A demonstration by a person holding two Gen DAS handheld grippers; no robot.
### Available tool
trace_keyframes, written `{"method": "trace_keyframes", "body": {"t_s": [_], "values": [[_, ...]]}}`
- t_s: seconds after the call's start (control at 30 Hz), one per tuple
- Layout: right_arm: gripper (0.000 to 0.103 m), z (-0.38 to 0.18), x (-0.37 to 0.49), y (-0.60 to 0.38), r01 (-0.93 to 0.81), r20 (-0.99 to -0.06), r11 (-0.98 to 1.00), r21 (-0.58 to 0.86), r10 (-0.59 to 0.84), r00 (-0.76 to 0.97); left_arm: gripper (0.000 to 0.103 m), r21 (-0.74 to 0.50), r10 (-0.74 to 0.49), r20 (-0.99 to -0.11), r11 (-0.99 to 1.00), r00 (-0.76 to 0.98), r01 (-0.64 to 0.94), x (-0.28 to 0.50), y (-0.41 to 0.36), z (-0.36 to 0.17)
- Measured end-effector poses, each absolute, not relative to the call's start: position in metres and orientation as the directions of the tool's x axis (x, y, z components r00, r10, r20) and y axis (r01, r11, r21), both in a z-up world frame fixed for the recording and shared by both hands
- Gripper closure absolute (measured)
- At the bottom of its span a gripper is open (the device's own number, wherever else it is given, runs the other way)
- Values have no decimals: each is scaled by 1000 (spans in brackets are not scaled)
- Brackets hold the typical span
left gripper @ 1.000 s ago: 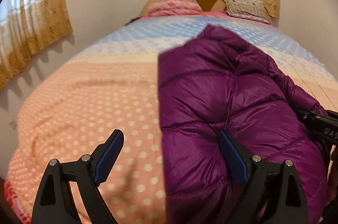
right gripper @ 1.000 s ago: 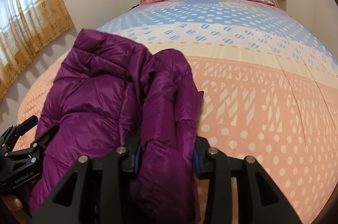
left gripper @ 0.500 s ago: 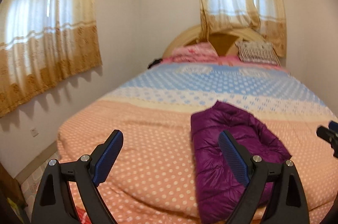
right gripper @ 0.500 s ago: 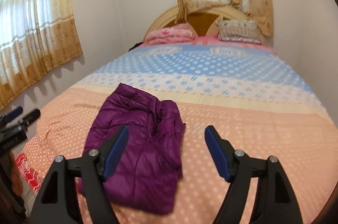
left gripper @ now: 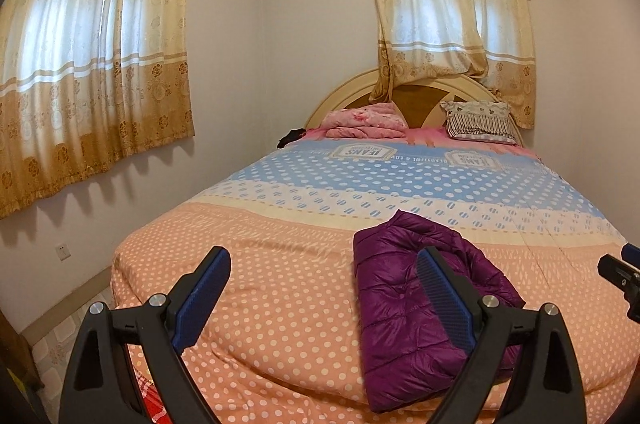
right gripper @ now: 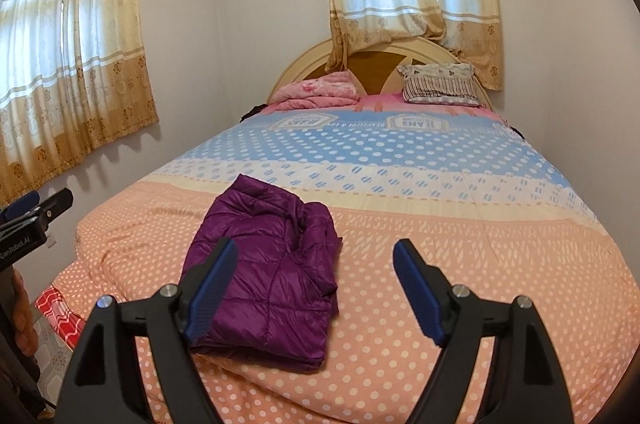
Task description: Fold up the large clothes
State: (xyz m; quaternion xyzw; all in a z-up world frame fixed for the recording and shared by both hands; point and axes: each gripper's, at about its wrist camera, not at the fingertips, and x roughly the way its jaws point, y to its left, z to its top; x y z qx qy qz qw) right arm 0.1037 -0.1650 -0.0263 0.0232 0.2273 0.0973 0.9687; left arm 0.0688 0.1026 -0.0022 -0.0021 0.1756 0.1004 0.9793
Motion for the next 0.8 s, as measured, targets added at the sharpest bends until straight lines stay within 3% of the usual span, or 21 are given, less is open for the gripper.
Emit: {"method": "trace_keyframes", "body": {"t_s": [0.8], "values": [[20, -27, 98, -162, -199, -446, 976, 92, 220, 868, 9, 38, 198, -353, 980, 914, -198, 71, 107, -3]]}}
